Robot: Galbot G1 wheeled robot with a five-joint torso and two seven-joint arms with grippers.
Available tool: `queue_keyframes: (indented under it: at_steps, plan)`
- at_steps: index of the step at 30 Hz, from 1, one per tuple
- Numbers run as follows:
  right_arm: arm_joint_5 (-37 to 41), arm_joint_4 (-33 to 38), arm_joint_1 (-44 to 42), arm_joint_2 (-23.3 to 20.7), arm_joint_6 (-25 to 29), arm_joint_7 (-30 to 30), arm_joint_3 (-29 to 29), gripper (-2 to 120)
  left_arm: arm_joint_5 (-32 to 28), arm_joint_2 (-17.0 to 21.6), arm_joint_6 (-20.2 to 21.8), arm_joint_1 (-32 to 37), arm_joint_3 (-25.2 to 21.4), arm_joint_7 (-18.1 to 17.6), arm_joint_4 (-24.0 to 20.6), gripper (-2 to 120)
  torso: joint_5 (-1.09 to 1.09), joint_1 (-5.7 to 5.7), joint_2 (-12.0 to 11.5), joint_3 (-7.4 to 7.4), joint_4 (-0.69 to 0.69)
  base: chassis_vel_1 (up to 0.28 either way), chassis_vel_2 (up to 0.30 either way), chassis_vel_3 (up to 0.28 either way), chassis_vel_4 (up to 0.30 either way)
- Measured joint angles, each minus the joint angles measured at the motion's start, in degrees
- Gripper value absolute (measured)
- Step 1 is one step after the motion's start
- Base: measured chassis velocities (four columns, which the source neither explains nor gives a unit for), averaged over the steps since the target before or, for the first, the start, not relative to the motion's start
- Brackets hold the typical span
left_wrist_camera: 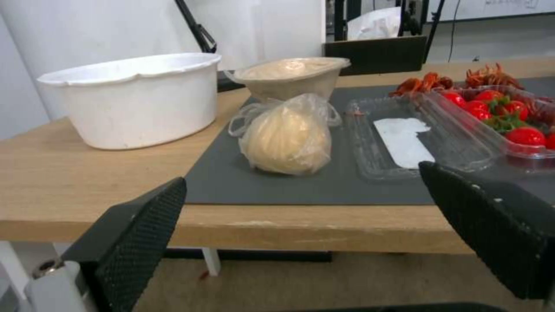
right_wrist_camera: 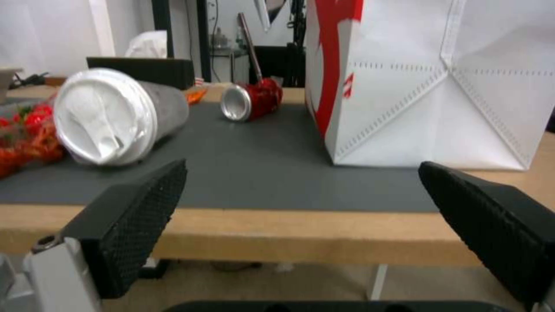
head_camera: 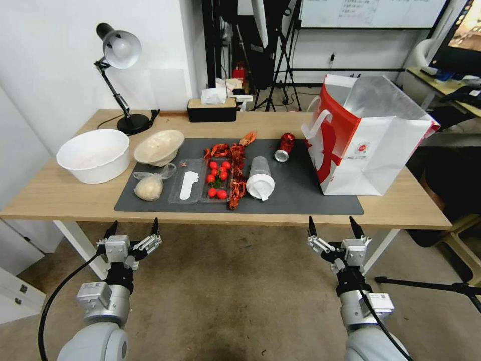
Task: Pick up the trash from the table and place it into the takeout bag.
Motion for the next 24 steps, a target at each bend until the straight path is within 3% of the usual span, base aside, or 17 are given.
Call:
queue_keyframes:
  at_steps: [18,24]
  plan:
    - [0.2,-0.5,1.8,0.2,-0.4,0.3,-1.4,100,0.0,-0.1,0.0,0.0,0.0,0.0,0.0,100,0.00,0.00,0.0,0.00,-0.01,0.000,0.000,0.000,0.000]
    - [1.4,0.3,6.1,0.0,-3.2,1.6,-3.9,100,0.0,-0.1,-0.2,0.0,-0.1,0.0,0.1,100,0.00,0.00,0.0,0.00,0.00,0.000,0.000,0.000,0.000]
